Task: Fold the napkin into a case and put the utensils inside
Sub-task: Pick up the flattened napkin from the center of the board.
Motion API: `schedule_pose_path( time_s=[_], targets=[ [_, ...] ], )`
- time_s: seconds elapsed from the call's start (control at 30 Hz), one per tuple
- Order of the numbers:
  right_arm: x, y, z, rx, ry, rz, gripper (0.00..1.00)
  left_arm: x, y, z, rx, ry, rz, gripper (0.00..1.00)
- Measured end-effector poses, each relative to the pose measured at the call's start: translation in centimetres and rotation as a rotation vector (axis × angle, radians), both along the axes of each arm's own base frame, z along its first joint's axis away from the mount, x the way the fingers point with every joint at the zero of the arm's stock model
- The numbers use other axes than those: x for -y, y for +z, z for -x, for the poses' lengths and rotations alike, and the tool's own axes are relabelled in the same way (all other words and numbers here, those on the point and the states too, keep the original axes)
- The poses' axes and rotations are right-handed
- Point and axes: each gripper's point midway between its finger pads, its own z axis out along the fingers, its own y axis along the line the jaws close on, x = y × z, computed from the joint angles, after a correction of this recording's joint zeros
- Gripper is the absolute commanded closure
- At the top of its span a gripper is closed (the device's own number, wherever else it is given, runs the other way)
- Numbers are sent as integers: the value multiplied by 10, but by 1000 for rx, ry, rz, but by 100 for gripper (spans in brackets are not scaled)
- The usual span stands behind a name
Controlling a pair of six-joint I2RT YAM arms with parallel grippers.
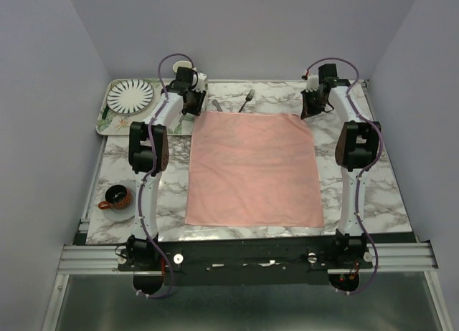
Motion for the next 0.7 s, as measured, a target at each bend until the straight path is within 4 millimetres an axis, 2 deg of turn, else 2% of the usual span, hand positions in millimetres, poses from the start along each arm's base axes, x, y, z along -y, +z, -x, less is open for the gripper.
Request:
schedule_pose_path(
  time_s=[0.23, 0.5, 0.7],
  targets=[
    [-1, 0, 0, 2, 9, 2, 99, -5, -7, -4, 1, 21, -37, 56],
    [-2, 0, 1, 3, 20, 7, 99, -1, -17, -5, -5, 1, -58, 57],
    [-2, 0, 1, 2, 20, 7, 99, 7, -17, -7, 3, -25, -73, 68]
  ],
)
